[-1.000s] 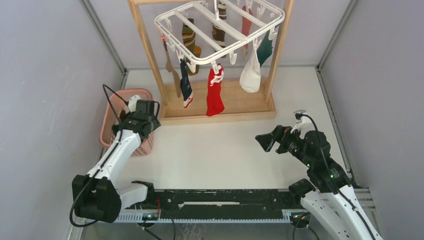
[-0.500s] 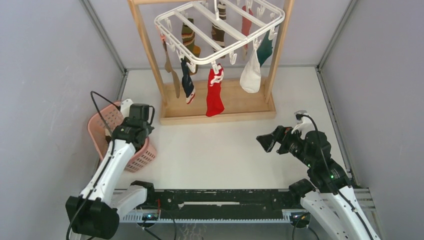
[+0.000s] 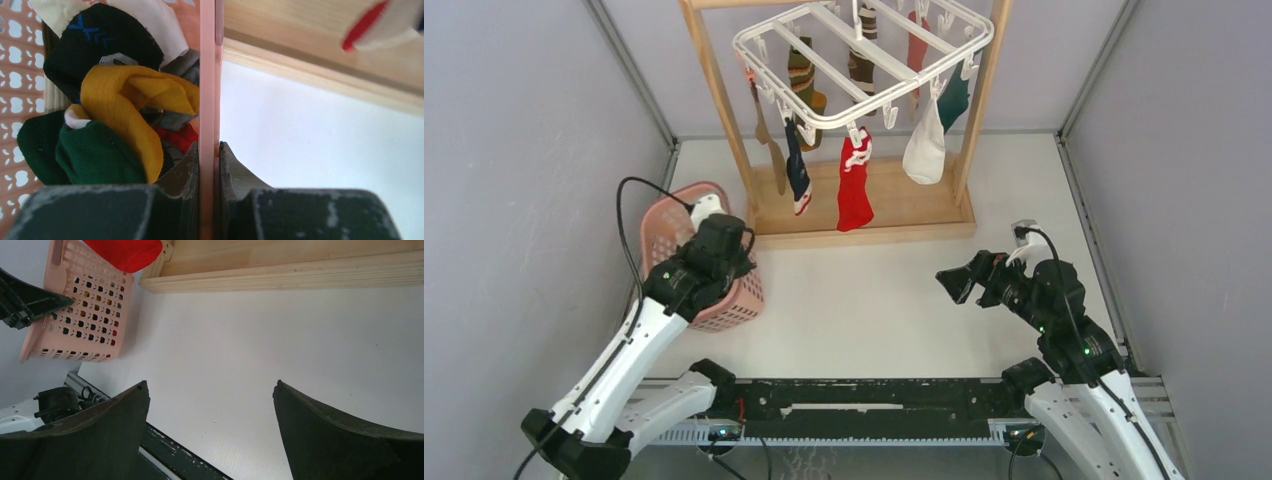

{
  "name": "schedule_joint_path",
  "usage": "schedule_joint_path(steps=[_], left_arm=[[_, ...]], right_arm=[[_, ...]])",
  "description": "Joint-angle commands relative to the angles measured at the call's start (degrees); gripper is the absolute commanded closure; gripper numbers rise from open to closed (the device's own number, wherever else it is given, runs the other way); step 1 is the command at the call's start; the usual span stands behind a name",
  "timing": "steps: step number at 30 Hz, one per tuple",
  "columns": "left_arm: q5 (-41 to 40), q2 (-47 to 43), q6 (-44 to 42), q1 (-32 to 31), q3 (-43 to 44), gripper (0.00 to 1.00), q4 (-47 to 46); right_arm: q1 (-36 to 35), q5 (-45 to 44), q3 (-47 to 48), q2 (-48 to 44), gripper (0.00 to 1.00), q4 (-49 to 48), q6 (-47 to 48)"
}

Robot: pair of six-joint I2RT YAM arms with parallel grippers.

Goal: Remove the socks clipped to the hanger
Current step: Adjust the bin at the center of the board.

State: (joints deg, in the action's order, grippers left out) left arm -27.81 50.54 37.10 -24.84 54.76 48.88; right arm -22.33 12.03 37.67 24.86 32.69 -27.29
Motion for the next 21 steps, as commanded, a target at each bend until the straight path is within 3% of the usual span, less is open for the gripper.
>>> schedule_joint_path(steps=[1, 10, 21], left_arm=[[-7.9, 0.1, -0.4, -10.5, 7.6, 1.0, 1.1], [-15.2, 8.3, 1.4, -32.5, 16.2, 1.0, 6.5], [-17.1, 23.3, -2.3, -47.9, 24.2, 1.0, 1.4]], right_arm=[[0.8, 0.6, 2.2, 1.0, 0.0, -2.1, 0.8], [2.4, 0.4, 5.9, 2.0, 0.0, -0.3, 1.7], [5.1, -1.8, 11.2, 1.6, 0.0, 4.6, 2.6]])
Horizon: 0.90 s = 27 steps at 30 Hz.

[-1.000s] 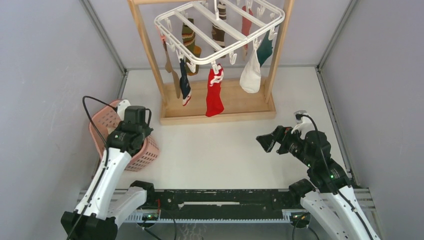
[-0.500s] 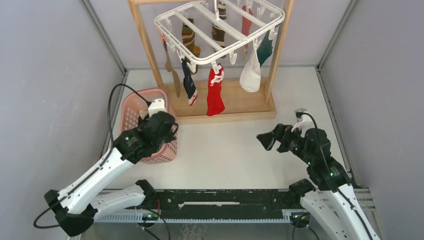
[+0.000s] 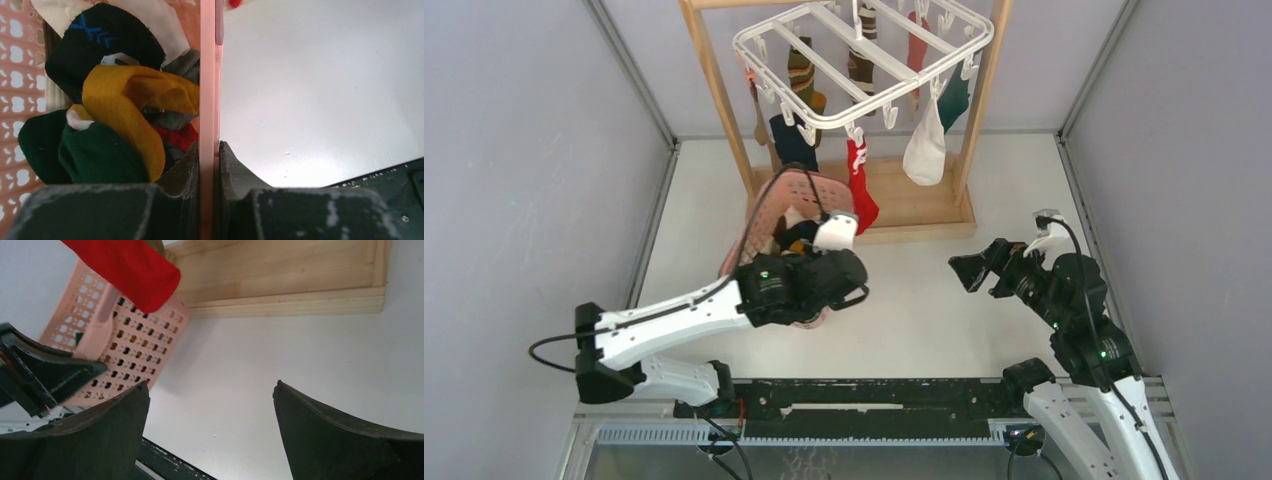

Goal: Remove the socks clipped to the hanger
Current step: Adjust the bin at the center of the board.

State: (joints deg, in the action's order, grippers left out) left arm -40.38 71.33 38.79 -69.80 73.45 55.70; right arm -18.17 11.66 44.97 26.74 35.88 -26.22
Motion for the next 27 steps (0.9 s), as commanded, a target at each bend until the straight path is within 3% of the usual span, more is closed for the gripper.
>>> schedule_joint_path(steps=[1, 11, 21, 27], left_arm=[[-4.1, 3.4, -4.8, -3.6, 5.6, 1.0, -6.7], [5.6, 8.7, -21.1, -5.1, 4.8, 1.0, -23.4], [19.5, 11.8, -31.2, -3.3, 3.0, 1.0, -29.8], [23.8, 13.8, -35.4, -2.9, 1.6, 1.0, -34.1]], right_arm=[[1.1, -1.9, 4.7, -0.4, 0.0, 2.3, 1.5], [2.4, -6.3, 8.8, -2.5, 0.0, 8.4, 2.2], [2.7, -8.0, 10.0, -4.0, 0.0, 10.7, 2.6], [2.7, -8.1, 10.0, -4.0, 0.0, 10.9, 2.6]])
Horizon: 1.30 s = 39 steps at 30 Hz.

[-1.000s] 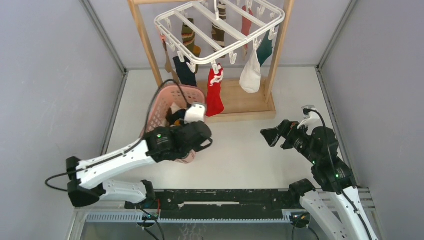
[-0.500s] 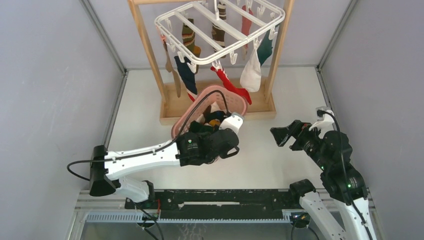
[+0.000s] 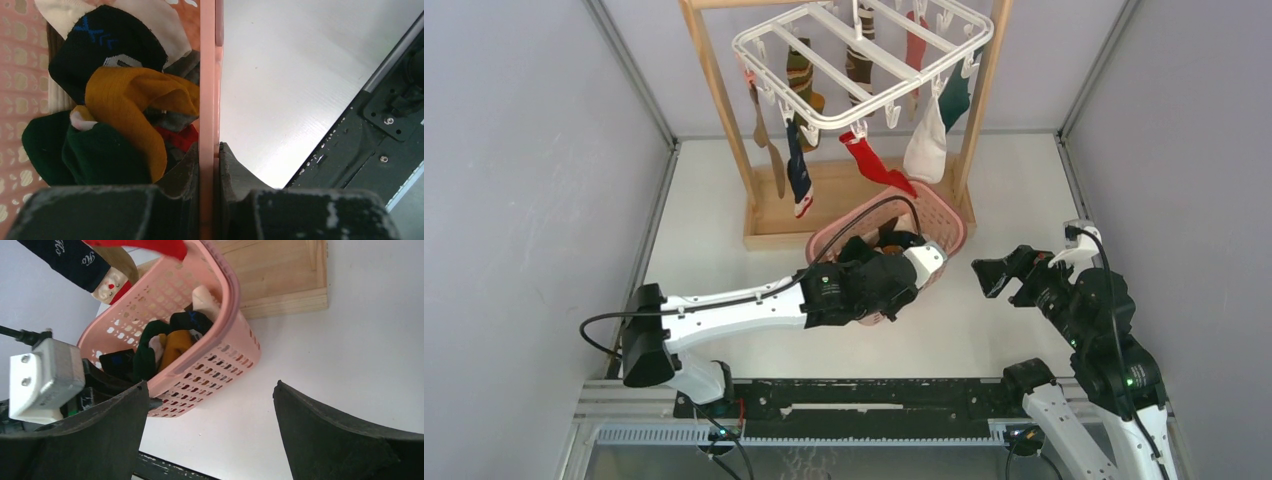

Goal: Remove the socks clipped to the hanger
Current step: Adjust the bin at the center of the board.

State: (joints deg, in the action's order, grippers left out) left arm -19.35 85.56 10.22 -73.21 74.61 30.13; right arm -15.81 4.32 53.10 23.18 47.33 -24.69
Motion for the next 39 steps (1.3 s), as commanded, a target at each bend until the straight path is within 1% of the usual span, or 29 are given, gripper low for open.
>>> schedule_joint_path(steps=[1, 6, 13, 16, 17, 18, 19, 21, 25, 29, 30, 31, 33, 34, 36, 37, 39], left_arm=[[3.7, -0.5, -7.5, 0.5, -0.2, 1.0, -10.0], [8.7, -0.5, -9.9, 2.3, -2.3, 1.0, -13.7], [13.8, 2.4, -13.6, 4.1, -0.6, 0.99, -12.5], [15.7, 4.0, -14.3, 5.0, 0.3, 0.96, -12.3], [16.2, 4.3, -14.5, 5.3, 0.6, 0.9, -12.2], [16.5, 4.7, -14.7, 5.3, 0.8, 0.8, -12.1], [16.4, 4.9, -15.0, 5.4, 1.1, 0.73, -11.9], [16.0, 5.3, -15.3, 5.4, 1.5, 0.63, -11.3], [14.4, 5.0, -15.7, 5.4, 1.7, 0.49, -10.5], [12.7, 3.1, -14.7, 5.4, 2.1, 0.43, -9.2], [12.6, 2.2, -14.3, 5.4, 2.1, 0.4, -9.1], [12.5, 1.3, -13.8, 5.4, 2.1, 0.35, -9.0], [12.9, -0.2, -13.2, 5.3, 3.2, 0.21, -7.9], [12.7, -0.7, -13.0, 5.2, 4.0, 0.19, -6.9], [11.3, -1.8, -12.7, 4.5, 5.3, 0.04, -5.2], [10.4, -2.3, -12.6, 4.1, 5.8, 0.01, -4.4], [8.8, -3.6, -12.2, 3.2, 6.5, 0.0, -3.1]], right_arm=[[0.3, -0.7, 1.9, -0.5, 0.0, -0.5, 1.1], [0.4, -0.7, 1.9, -0.7, 0.0, -0.1, 1.1], [0.4, -0.6, 1.8, -0.3, 0.0, 0.0, 1.0], [0.4, -0.5, 1.8, -0.2, 0.0, -0.1, 1.0], [0.4, -0.5, 1.8, -0.2, 0.0, -0.1, 1.1], [0.4, -0.5, 1.8, -0.3, 0.0, -0.1, 1.1], [0.4, -0.4, 1.8, -0.3, 0.0, 0.0, 1.2], [0.4, -0.4, 1.7, -0.3, 0.0, 0.1, 1.3], [0.4, -0.2, 1.5, -0.3, 0.0, 0.1, 1.1], [0.4, 0.3, 1.2, -0.3, 0.0, -0.1, 1.2], [0.4, 0.5, 1.1, -0.3, 0.0, -0.2, 1.1], [0.4, 0.7, 0.9, -0.2, 0.0, -0.4, 1.2], [0.4, 1.4, 0.5, -0.2, 0.0, -0.6, 1.1], [0.4, 1.7, 0.2, -0.2, 0.0, -0.8, 1.1], [0.4, 2.2, -0.6, -0.2, 0.0, -1.3, 1.3], [0.4, 2.5, -1.1, -0.2, 0.0, -1.4, 1.4], [0.4, 3.0, -2.0, 0.0, 0.0, -1.9, 1.2]])
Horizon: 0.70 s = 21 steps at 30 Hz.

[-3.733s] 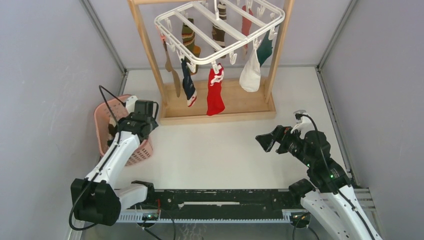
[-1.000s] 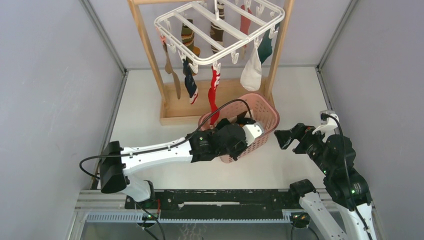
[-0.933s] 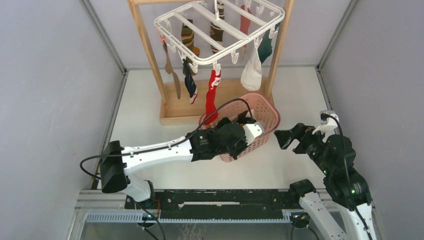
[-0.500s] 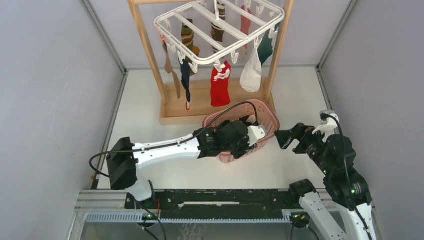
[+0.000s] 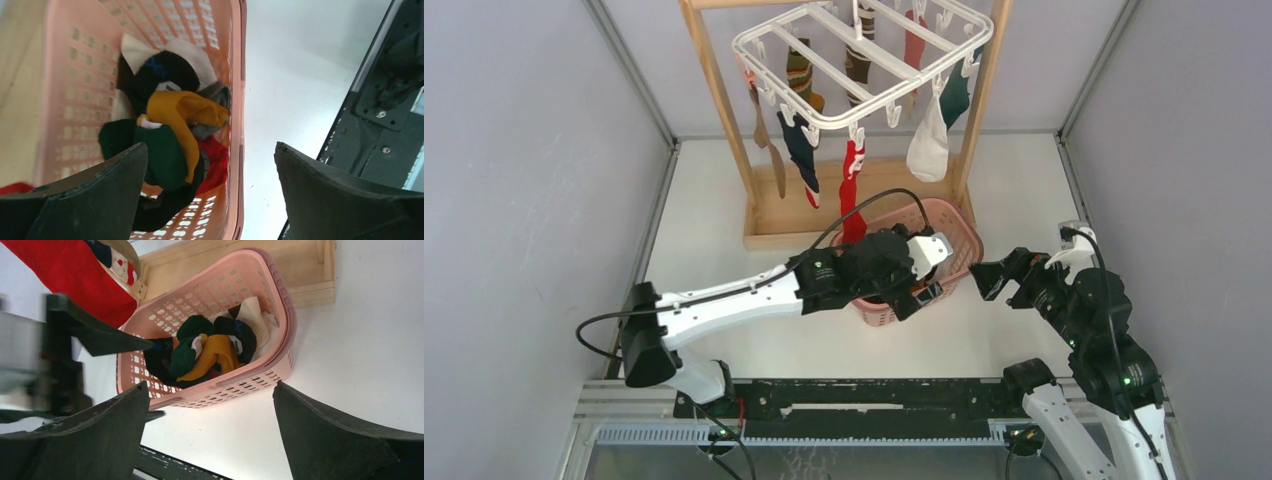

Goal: Remove the socks clipped to the hanger
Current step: Adjust the bin at the center of the board.

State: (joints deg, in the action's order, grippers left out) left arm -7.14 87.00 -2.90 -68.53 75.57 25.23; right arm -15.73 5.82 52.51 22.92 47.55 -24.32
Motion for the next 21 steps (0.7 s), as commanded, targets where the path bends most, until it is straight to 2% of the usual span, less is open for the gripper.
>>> schedule_joint_path(steps=[1, 8, 15, 21], left_arm=[[-4.3, -5.7, 1.3, -1.9, 5.8, 0.0, 2.3], [-12.0, -12.6, 7.6, -5.5, 3.5, 0.0, 4.5], [-22.6, -22.9, 22.2, -9.1, -2.7, 0.0, 9.2], [-26.9, -33.3, 34.6, -10.4, -14.8, 0.0, 10.5]], right_arm=[[0.3, 1.9, -2.1, 0.3, 0.0, -2.4, 0.7], [0.3, 5.8, -6.2, 0.8, 0.0, -5.3, -2.3], [0.2, 8.3, -10.4, 0.0, 0.0, -8.0, -5.1], [0.0, 9.3, -13.0, -2.5, 0.0, -8.4, -7.1]])
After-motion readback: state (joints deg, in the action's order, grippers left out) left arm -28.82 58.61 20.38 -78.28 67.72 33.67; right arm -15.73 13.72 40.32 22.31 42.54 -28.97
